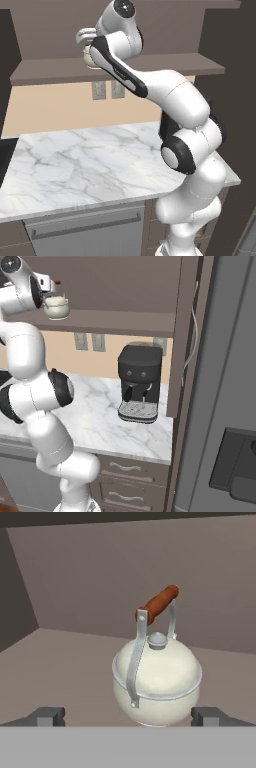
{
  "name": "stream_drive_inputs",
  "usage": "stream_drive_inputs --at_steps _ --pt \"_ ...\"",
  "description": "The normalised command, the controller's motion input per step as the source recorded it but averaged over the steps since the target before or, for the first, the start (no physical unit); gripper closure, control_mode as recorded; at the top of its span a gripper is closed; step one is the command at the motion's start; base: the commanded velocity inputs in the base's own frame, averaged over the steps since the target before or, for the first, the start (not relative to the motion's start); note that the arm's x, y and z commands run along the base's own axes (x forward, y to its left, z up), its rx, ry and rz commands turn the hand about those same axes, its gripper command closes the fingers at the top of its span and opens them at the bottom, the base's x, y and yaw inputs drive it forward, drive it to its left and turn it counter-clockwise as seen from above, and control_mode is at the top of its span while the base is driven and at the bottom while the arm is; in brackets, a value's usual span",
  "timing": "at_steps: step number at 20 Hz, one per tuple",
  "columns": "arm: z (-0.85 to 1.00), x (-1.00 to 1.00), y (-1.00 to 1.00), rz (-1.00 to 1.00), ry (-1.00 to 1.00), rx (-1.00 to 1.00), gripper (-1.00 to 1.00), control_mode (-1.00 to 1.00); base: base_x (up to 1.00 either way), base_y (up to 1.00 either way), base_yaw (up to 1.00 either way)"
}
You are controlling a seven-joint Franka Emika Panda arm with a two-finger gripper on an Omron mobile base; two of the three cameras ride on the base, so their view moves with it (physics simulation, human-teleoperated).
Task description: Open the cabinet, pick the kettle from the cabinet, and place it in the sink.
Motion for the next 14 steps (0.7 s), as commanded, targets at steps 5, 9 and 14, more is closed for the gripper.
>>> stream_drive_inputs --at_steps 5,9,14 --pt "0.00 0.34 0.07 -0.02 0.03 -0.01 -1.00 -1.00 0.00 0.00 0.00" --pt "-0.01 0.33 0.09 -0.03 0.03 -0.01 -1.00 -1.00 0.00 0.00 0.00" --pt "-0.03 0.32 0.10 -0.03 0.04 0.00 -1.00 -1.00 0.00 0.00 0.00"
